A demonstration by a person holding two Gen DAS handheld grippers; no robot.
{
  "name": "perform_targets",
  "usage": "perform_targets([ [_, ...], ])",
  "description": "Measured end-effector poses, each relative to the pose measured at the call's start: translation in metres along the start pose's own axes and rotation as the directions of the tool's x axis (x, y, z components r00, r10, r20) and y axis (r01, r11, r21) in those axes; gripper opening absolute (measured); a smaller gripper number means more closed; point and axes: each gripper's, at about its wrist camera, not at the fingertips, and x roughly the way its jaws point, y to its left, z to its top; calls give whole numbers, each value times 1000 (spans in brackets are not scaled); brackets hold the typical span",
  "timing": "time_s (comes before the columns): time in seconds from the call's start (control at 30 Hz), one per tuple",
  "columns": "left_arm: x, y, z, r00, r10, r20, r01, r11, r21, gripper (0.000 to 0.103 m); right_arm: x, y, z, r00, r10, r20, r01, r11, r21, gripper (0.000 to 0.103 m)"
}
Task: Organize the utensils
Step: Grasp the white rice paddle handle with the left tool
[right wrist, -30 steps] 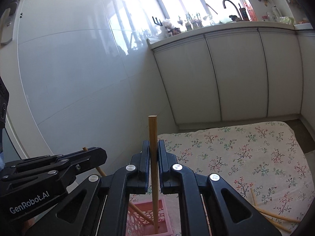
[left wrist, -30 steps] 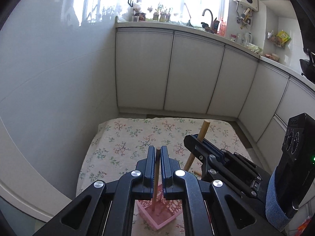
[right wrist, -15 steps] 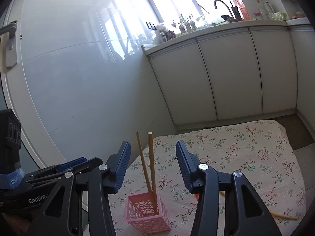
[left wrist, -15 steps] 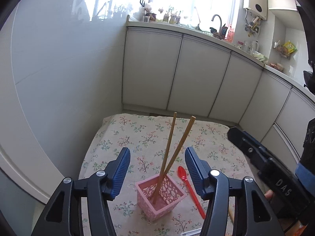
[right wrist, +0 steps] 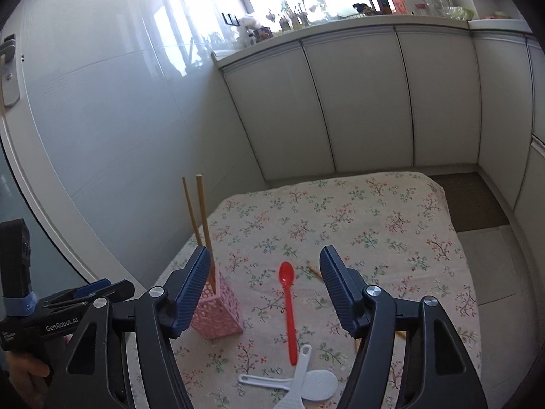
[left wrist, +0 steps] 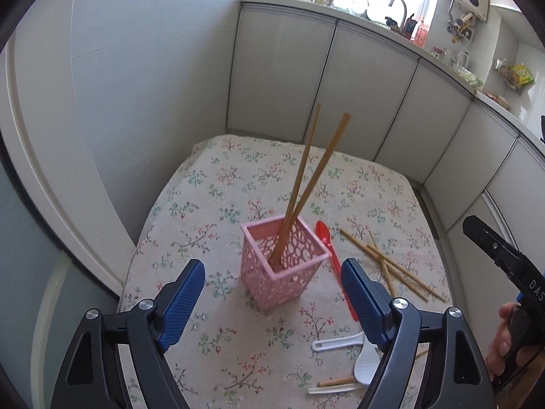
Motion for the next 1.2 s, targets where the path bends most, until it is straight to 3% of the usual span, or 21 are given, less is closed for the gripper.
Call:
perform_targets([
  [0.23, 16, -23, -36, 990, 6, -139, -3, 1000, 20, 85, -13, -33, -23, 975, -134, -177, 138, 990, 12, 76],
  [0.5, 42, -63, -60, 964, -35, -262, 58, 995, 80, 85, -15, -72, -56, 892, -232, -389, 269, 962, 44, 76],
  [0.7, 70, -93, -65, 942, -73, -327, 109, 990, 94, 82, -10, -104, -68, 852, -243, -463, 331, 936, 118, 76],
  [0.93, 115, -121, -68, 922, -112, -372, 157, 983, 92, 48, -12, -132, -74, 834, -244, -495, 377, 907, 187, 76],
  [1.2, 149, -141, -67, 925, -79, -371, 136, 982, 129, 34, -5, -142, -83, 814, -249, -525, 391, 903, 177, 76],
])
